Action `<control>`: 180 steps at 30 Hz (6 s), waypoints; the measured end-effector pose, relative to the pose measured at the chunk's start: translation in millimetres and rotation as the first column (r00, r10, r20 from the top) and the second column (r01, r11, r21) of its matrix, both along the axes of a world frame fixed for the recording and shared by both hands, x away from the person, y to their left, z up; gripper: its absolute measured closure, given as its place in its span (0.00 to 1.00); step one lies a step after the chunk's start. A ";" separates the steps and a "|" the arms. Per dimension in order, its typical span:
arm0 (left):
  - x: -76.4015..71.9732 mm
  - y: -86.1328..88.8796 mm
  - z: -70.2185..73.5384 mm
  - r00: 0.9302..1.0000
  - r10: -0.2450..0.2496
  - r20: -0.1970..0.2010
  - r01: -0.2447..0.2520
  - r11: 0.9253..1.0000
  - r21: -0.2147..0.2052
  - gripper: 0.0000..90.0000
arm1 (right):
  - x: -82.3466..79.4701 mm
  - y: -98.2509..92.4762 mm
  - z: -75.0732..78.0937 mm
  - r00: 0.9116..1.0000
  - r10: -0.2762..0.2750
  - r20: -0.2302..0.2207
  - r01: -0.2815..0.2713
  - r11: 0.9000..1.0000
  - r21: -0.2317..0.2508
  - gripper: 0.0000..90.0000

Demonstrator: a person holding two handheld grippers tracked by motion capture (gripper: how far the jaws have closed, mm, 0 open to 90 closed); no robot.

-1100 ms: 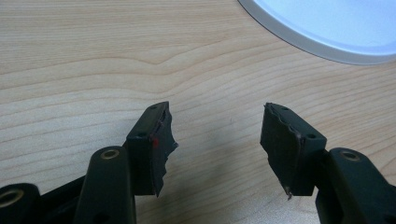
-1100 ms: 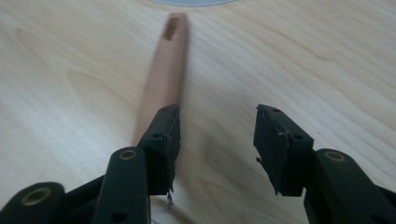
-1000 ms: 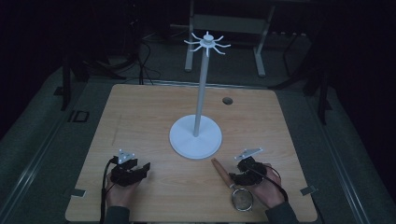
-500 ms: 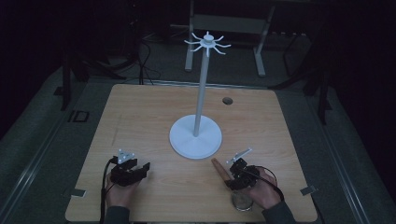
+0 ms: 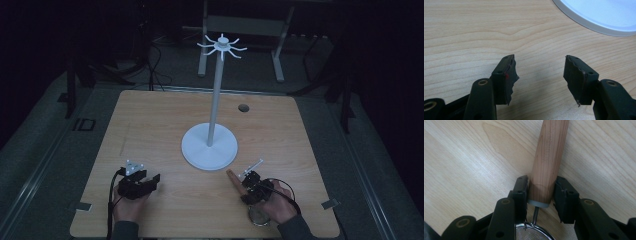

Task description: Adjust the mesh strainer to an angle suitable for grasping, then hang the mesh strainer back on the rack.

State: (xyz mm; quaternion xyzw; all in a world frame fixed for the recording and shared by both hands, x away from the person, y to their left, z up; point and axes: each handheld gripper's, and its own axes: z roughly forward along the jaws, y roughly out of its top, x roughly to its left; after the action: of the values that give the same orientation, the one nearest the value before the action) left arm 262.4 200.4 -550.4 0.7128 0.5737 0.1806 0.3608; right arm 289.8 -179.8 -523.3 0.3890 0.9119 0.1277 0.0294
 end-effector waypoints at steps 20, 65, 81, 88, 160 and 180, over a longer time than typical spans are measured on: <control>0.1 0.4 -0.2 1.000 0.007 -0.001 -0.007 1.000 -0.002 0.48 | -2.5 3.5 0.7 0.999 -0.005 0.037 0.007 0.999 -0.052 0.77; -0.6 2.9 1.0 1.000 0.027 0.007 -0.027 1.000 -0.009 0.49 | 19.7 1.1 44.0 0.953 -0.123 0.278 0.065 0.976 0.208 0.78; -0.1 2.4 1.1 1.000 0.029 0.008 -0.029 1.000 -0.010 0.49 | 24.3 3.1 67.1 0.906 -0.196 0.375 0.065 0.940 0.334 0.77; 0.1 2.5 1.1 1.000 0.030 0.009 -0.030 1.000 -0.009 0.49 | 25.0 3.5 73.3 0.893 -0.217 0.394 0.064 0.929 0.365 0.78; 0.4 2.3 2.0 0.999 0.031 0.017 -0.031 0.999 -0.008 0.49 | 28.6 13.7 139.7 0.744 -0.291 0.601 -0.095 0.845 0.527 0.77; 0.6 2.6 2.0 0.999 0.034 0.019 -0.033 0.999 -0.008 0.49 | 29.0 12.6 155.5 0.710 -0.332 0.621 -0.117 0.814 0.569 0.77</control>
State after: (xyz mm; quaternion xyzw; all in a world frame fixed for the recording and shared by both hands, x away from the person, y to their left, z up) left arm 263.0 203.0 -548.3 0.6999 0.5828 0.1912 0.3660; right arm 318.8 -167.2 -367.8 0.3573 0.7248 0.5286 0.2601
